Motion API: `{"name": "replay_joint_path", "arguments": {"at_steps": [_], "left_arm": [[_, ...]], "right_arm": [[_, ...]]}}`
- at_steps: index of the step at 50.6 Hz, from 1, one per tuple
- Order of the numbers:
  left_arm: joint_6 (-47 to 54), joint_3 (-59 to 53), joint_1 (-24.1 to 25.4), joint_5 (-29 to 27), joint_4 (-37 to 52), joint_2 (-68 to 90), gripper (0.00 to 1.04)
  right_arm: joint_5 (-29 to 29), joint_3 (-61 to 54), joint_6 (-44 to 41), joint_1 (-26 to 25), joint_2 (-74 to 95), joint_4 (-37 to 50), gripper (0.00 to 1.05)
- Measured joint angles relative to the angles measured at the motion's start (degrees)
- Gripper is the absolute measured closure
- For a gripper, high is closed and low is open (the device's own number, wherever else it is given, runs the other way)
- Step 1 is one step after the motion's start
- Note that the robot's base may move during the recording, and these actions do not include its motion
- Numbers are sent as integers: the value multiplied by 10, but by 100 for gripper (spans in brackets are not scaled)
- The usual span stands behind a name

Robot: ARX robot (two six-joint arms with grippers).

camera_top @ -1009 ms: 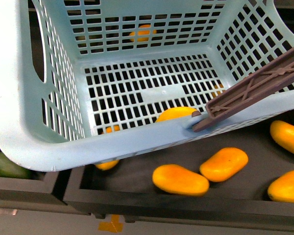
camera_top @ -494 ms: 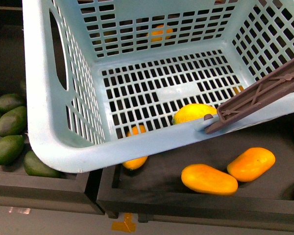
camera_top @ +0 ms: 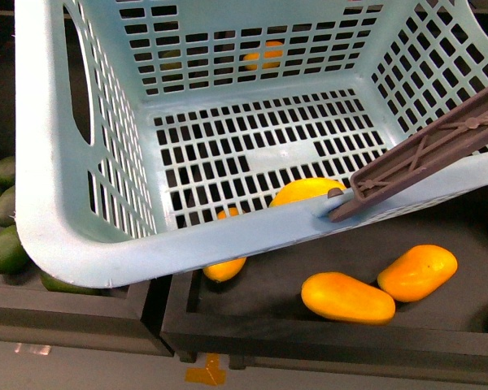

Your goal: Pick lemon and mango into basket

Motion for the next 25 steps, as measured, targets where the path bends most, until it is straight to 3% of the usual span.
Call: {"name": "replay_joint_path", "arguments": {"at_steps": [25], "left_arm": [[0, 0, 0, -2, 0, 0, 100]], "right_arm": [[0, 0, 0, 0, 0, 0, 9]]}}
